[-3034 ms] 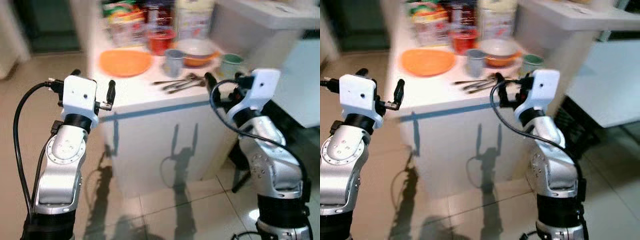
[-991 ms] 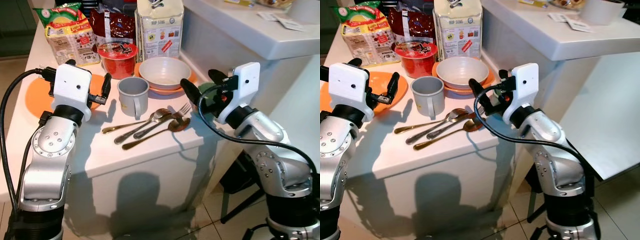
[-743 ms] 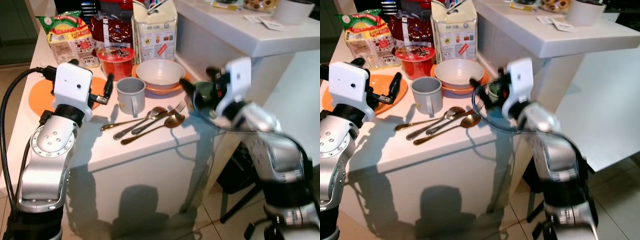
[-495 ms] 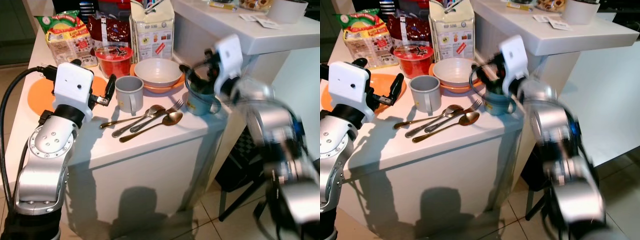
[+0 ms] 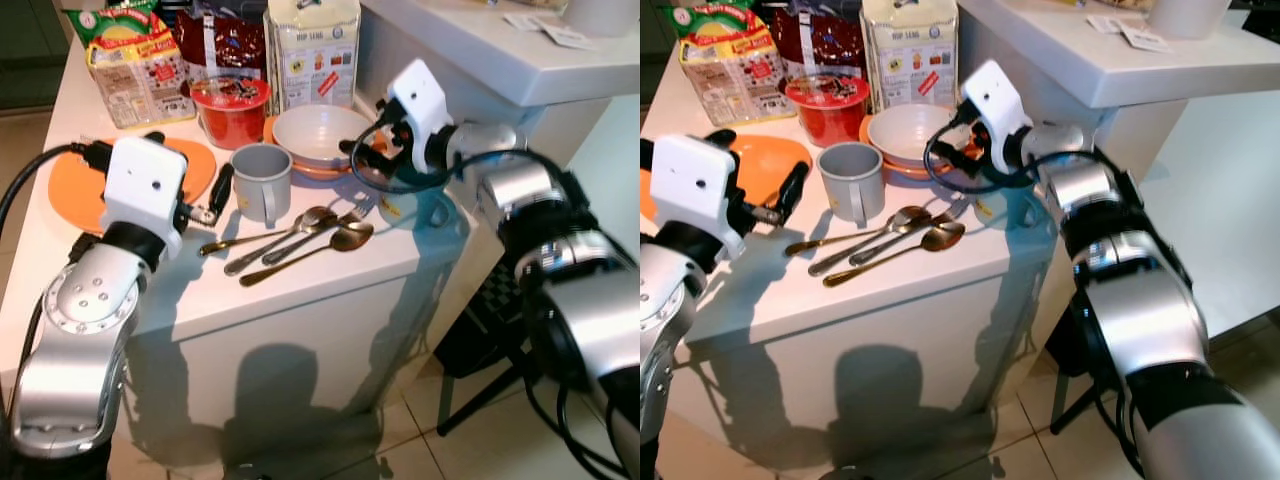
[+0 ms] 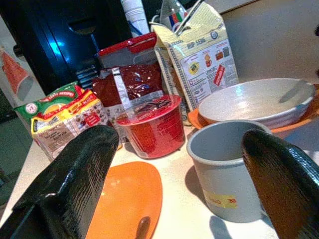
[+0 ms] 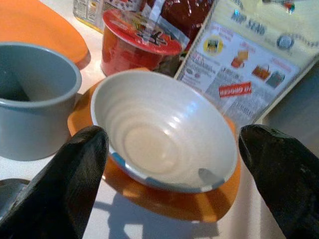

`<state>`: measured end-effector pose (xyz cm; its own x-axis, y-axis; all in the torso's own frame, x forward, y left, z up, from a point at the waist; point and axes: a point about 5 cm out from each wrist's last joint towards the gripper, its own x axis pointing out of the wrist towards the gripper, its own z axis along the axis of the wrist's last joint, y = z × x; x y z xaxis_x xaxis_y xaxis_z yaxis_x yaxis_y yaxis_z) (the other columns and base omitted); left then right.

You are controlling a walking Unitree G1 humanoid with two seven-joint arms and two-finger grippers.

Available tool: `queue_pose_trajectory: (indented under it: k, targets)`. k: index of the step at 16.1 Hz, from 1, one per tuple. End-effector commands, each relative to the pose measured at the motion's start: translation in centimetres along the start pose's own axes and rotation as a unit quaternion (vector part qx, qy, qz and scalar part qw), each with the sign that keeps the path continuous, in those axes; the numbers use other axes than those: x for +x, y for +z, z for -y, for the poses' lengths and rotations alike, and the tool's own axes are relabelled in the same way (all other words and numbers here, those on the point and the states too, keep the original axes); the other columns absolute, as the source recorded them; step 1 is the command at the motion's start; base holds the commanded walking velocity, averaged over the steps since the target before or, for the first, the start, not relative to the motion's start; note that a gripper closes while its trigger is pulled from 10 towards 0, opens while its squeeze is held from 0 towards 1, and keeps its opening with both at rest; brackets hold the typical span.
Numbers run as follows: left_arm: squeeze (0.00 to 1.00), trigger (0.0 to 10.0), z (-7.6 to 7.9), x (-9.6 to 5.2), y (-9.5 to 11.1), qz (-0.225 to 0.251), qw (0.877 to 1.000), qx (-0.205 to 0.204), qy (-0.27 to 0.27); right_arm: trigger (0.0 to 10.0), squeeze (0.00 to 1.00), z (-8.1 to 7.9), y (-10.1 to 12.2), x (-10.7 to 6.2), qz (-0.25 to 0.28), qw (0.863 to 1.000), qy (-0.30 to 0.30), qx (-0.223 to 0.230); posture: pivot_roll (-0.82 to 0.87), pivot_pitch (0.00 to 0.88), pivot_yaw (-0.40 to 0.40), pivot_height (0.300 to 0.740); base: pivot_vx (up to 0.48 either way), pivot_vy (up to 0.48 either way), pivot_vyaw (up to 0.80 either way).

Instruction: Setting the table

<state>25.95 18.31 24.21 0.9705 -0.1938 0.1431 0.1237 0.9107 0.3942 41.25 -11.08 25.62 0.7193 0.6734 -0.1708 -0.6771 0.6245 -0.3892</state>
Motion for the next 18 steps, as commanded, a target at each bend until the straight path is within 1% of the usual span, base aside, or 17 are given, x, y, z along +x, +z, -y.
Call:
queue_pose_trajectory:
  k: [1,2,4,5,6,8,10,13,14,16,18]
  targets:
    - [0.00,10.0,0.2,-0.5,0.7,0.006,1.000,-0.007,-0.017,10.0,0.29,0.3,0.7,0.0,-0.001,1.000,0.010,-0.013,0.15,0.016,-0.067,0.740,0.000,0.000,0.00]
    - [0.00,10.0,0.3,-0.5,0.9,0.008,0.999,-0.016,-0.027,10.0,0.00,0.4,0.8,0.0,-0.001,1.000,0.014,-0.009,0.15,0.022,-0.068,0.740,0.000,0.000,0.00]
    - [0.00,10.0,0.8,-1.3,1.5,0.010,0.998,-0.028,-0.054,10.0,0.00,0.5,1.2,-0.1,0.002,1.000,0.031,0.003,0.17,0.051,-0.074,0.740,0.000,0.000,0.00]
    - [0.00,10.0,1.0,-1.4,1.6,0.009,0.997,-0.030,-0.065,10.0,0.00,0.4,1.2,0.1,-0.005,0.999,0.040,0.001,0.17,0.060,-0.078,0.740,0.000,0.000,0.00]
    - [0.00,10.0,1.2,-1.7,1.7,0.007,0.997,-0.029,-0.070,10.0,0.00,0.2,1.1,0.2,-0.018,0.999,0.041,-0.007,0.18,0.068,-0.080,0.740,0.000,0.000,0.00]
    - [0.00,10.0,1.3,-2.0,1.8,0.003,0.997,-0.029,-0.071,10.0,0.00,-0.1,0.9,0.6,-0.027,0.999,0.029,-0.010,0.19,0.075,-0.084,0.740,0.000,0.000,0.00]
    - [0.00,10.0,1.2,-2.4,1.9,-0.003,0.997,-0.027,-0.072,10.0,0.00,-0.6,0.4,1.1,-0.038,0.999,0.012,-0.022,0.21,0.083,-0.089,0.740,0.000,0.000,0.00]
    - [0.00,10.0,1.0,-2.8,2.2,-0.007,0.997,-0.020,-0.070,10.0,0.00,-1.4,0.1,1.6,-0.037,0.999,0.006,-0.030,0.24,0.090,-0.102,0.740,0.000,0.000,0.00]
    - [0.00,10.0,0.8,-3.0,2.3,-0.010,0.998,-0.014,-0.066,10.0,0.00,-1.8,0.0,1.9,-0.036,0.999,0.003,-0.039,0.25,0.098,-0.107,0.740,0.000,0.000,0.00]
    - [0.00,10.0,0.4,-3.5,2.6,-0.016,0.998,-0.008,-0.062,10.0,0.00,-2.1,-0.1,2.1,-0.036,0.998,0.000,-0.054,0.28,0.114,-0.111,0.740,0.000,0.000,0.00]
    - [0.00,10.0,0.3,-4.2,3.0,-0.022,0.997,-0.002,-0.072,10.0,0.00,-1.9,-0.1,2.2,-0.046,0.996,-0.020,-0.075,0.30,0.135,-0.106,0.740,0.000,0.000,0.00]
